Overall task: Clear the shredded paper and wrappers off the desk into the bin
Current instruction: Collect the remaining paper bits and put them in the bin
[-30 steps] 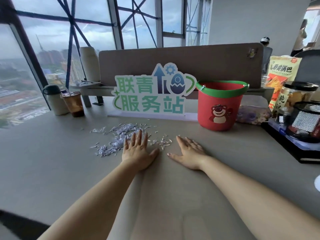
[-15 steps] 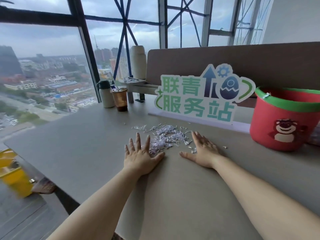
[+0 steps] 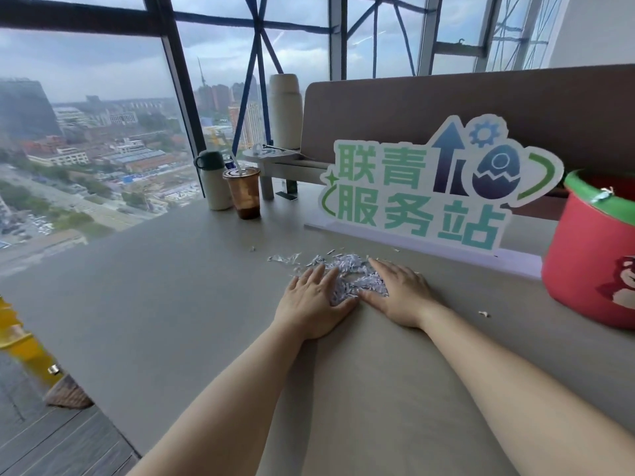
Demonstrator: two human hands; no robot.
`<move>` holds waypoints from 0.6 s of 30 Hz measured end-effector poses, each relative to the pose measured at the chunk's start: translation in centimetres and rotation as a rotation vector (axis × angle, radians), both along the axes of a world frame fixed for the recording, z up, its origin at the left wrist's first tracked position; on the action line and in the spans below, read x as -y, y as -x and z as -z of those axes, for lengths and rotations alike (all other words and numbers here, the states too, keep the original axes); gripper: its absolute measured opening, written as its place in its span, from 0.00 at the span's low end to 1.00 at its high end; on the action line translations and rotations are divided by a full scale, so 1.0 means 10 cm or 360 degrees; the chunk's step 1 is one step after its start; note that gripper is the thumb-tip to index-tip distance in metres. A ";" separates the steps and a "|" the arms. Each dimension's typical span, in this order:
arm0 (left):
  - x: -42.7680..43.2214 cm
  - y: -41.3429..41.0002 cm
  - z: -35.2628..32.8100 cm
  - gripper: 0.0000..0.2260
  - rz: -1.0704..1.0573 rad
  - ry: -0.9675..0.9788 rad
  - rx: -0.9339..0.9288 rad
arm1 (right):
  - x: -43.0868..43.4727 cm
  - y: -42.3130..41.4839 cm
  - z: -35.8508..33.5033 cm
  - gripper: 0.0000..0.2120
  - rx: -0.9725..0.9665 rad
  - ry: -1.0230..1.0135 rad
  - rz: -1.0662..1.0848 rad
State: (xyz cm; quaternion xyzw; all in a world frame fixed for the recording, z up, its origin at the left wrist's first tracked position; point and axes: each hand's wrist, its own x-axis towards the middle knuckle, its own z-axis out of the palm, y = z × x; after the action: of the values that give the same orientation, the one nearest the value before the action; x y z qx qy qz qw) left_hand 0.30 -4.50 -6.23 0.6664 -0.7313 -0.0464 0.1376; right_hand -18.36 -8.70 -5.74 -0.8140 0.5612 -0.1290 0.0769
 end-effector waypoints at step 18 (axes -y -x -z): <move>0.02 0.05 -0.02 0.16 0.0207 0.0271 -0.0270 | -0.17 -0.02 0.00 0.10 0.0431 0.0083 -0.0024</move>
State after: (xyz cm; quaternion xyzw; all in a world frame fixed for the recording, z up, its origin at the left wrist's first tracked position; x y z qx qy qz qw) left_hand -0.19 -4.68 -6.08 0.5971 -0.7600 -0.0493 0.2517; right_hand -18.18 -7.04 -5.76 -0.7950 0.5359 -0.2518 0.1317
